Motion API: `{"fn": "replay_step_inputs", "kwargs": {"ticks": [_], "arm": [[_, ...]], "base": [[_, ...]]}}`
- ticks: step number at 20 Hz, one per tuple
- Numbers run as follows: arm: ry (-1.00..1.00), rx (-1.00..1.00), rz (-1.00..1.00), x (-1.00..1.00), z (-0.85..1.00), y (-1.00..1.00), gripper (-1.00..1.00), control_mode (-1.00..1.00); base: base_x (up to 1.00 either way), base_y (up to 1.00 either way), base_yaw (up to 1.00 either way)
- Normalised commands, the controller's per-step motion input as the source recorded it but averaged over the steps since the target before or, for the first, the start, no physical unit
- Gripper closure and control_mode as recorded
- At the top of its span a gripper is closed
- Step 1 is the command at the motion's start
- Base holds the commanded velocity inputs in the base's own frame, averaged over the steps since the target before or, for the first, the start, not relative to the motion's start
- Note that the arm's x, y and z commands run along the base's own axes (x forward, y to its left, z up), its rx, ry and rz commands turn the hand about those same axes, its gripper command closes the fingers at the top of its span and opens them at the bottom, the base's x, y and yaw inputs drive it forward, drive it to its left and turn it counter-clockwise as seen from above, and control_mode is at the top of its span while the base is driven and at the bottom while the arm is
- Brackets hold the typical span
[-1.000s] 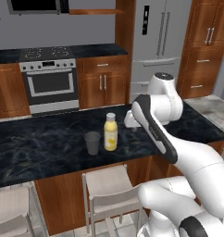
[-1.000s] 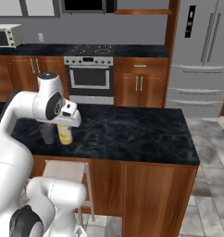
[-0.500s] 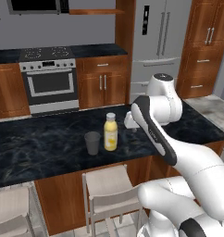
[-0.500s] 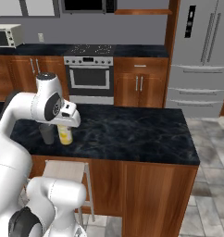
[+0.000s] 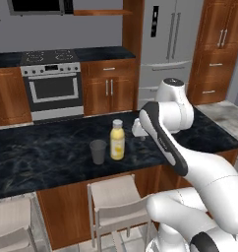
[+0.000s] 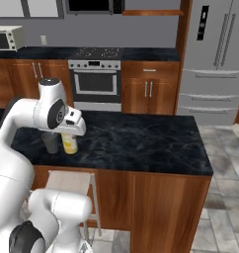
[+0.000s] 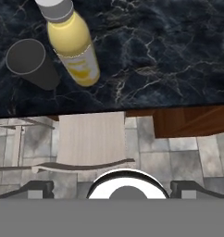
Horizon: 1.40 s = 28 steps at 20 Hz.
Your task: There is a wine glass and glass cup on the dining counter. Place the wine bottle next to the wine glass and the juice bottle next to the glass cup.
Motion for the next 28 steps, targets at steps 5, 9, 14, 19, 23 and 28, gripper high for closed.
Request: {"fn": "replay_step_inputs", "kwargs": {"ticks": [5,9,14,19,23,28], "arm": [[0.00,0.00,0.00,0.00,0.00,0.00,-1.00,1.00],[0.00,0.00,0.00,0.00,0.00,0.00,-1.00,1.00],[0.00,0.00,0.00,0.00,0.00,0.00,-1.00,1.00],[0.00,0.00,0.00,0.00,0.00,0.00,-1.00,1.00],[0.00,0.00,0.00,0.00,0.00,0.00,-1.00,1.00],[0.00,0.00,0.00,0.00,0.00,0.00,-1.00,1.00]], "base": [[-0.54,0.00,-0.03],[-0.61,0.00,-0.05],[-0.58,0.02,-0.37],[-0.05,0.05,-0.98],[0.00,0.01,-1.00],[0.00,0.02,-1.00]]}}
